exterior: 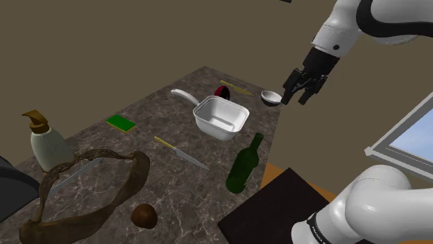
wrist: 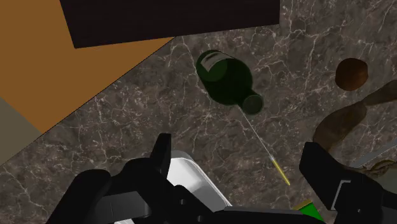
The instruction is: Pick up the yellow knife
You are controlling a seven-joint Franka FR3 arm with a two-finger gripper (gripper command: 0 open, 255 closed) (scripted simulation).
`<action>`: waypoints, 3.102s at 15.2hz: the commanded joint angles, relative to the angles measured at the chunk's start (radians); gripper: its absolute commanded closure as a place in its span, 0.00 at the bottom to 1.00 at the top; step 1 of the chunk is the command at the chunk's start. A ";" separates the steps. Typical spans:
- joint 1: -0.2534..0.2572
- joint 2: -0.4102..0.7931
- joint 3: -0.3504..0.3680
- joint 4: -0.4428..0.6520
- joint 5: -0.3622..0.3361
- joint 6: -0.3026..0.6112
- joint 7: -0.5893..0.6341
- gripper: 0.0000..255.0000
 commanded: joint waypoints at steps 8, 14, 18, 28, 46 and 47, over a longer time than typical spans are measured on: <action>0.047 0.173 0.024 -0.062 0.003 0.235 -0.071 0.00; 0.085 0.362 0.047 -0.064 0.005 0.424 -0.128 0.00; 0.107 0.501 0.063 -0.039 0.003 0.539 -0.162 0.00; 0.152 0.871 0.108 0.108 -0.035 0.763 -0.221 0.00; 0.245 1.434 0.123 0.499 -0.165 0.930 -0.251 0.00; 0.246 1.445 0.122 0.502 -0.166 0.939 -0.250 0.00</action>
